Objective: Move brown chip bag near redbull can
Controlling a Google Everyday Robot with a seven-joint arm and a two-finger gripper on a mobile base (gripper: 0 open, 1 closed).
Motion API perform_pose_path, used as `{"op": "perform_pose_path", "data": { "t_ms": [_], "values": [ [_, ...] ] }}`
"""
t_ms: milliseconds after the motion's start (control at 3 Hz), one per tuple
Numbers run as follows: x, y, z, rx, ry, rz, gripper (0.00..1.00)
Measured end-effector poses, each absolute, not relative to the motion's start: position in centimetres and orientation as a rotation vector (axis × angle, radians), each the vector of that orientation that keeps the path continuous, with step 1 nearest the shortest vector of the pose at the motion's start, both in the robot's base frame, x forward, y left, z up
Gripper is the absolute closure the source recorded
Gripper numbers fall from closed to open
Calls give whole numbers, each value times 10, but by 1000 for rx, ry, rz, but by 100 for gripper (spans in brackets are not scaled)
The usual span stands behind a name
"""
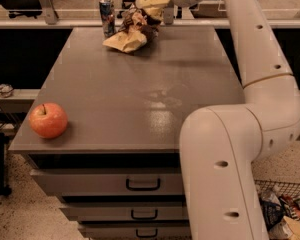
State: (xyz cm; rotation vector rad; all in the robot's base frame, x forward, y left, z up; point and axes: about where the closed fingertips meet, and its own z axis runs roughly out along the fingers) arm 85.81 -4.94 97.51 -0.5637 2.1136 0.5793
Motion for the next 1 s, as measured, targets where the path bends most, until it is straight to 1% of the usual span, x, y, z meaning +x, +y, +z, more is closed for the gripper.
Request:
{"op": "perform_pose_path", "data": {
  "t_ms": [333,667,1000],
  "values": [
    [841,-102,1006,-483,2075,579,0],
    [816,-141,1037,-431,2020,608,0],
    [812,-144,1033,-426,2030,613,0]
  ]
}}
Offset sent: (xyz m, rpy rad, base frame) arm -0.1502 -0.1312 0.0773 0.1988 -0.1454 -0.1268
